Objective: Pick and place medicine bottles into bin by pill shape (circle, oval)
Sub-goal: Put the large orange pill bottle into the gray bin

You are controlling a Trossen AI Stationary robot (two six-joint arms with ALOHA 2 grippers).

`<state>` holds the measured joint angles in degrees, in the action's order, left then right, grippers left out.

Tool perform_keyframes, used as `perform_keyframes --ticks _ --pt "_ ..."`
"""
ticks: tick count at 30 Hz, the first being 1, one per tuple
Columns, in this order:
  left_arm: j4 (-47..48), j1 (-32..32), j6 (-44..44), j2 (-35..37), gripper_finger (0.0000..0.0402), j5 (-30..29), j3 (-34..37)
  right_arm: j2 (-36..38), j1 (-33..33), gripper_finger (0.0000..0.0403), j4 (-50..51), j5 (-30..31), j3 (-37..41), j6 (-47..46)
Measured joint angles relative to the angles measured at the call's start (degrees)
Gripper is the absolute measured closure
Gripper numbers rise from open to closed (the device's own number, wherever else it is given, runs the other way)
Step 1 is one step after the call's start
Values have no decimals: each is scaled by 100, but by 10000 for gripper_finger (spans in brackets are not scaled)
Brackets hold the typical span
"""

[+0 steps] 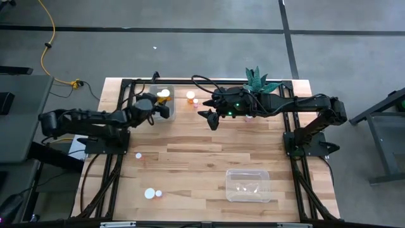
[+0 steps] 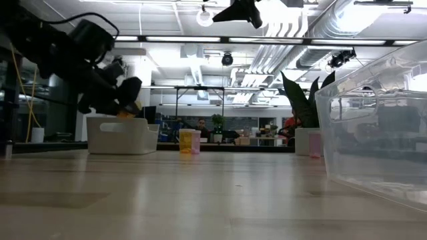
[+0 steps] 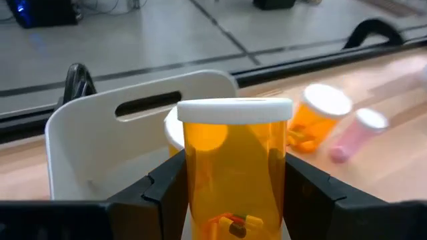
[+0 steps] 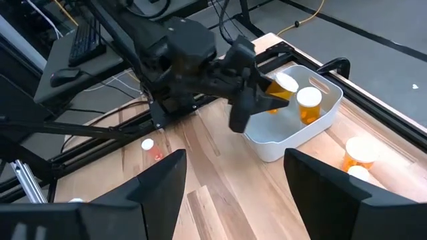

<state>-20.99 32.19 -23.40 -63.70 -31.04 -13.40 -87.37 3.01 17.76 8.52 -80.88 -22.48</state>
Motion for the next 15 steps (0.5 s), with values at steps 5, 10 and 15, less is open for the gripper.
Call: perform_keyframes --ticks 5,10,15 --pt "10 245 -26 -659 222 283 -244 0 2 158 -1 36 0 -72" --pt "19 308 -122 -1084 222 499 -318 0 2 158 0 36 0 -107" --pt "-32 309 -175 -1223 222 395 -337 0 2 158 0 36 0 -110"
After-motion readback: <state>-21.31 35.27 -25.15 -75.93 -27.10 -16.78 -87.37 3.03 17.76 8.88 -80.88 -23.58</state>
